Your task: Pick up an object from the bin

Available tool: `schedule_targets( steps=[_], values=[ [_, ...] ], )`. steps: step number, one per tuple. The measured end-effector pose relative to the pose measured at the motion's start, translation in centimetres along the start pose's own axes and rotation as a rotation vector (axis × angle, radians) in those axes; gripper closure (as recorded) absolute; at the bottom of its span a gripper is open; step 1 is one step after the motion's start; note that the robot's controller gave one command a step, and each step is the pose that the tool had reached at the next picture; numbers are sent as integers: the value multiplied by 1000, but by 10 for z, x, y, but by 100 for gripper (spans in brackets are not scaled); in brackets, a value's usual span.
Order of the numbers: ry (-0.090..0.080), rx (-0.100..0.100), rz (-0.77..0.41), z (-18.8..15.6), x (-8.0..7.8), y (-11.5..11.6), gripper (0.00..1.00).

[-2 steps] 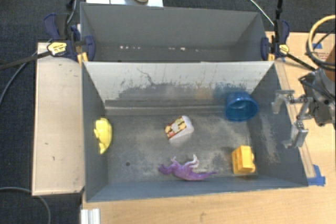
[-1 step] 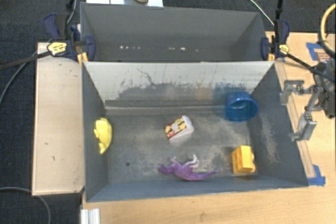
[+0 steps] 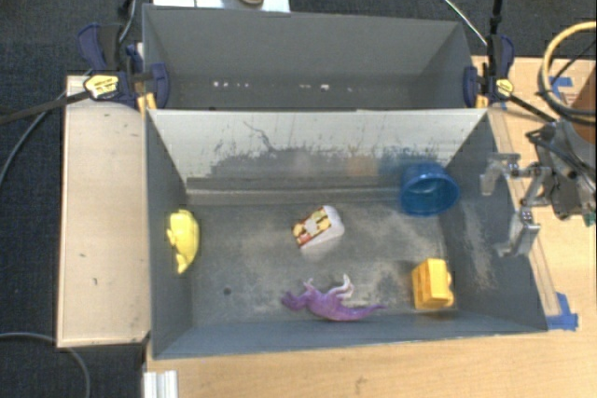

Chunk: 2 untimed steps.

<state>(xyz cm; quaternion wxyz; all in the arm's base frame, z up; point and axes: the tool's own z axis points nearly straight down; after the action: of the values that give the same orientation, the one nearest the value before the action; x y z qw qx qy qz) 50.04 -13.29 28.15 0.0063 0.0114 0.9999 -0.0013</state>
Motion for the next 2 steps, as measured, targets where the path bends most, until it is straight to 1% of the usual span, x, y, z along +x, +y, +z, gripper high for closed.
schedule_targets(
  steps=[1, 2],
  values=[
    [1, 0, 12, 61, -2, 15, 0],
    [0, 0, -22, 99, -12, 18, 0]
  ],
)
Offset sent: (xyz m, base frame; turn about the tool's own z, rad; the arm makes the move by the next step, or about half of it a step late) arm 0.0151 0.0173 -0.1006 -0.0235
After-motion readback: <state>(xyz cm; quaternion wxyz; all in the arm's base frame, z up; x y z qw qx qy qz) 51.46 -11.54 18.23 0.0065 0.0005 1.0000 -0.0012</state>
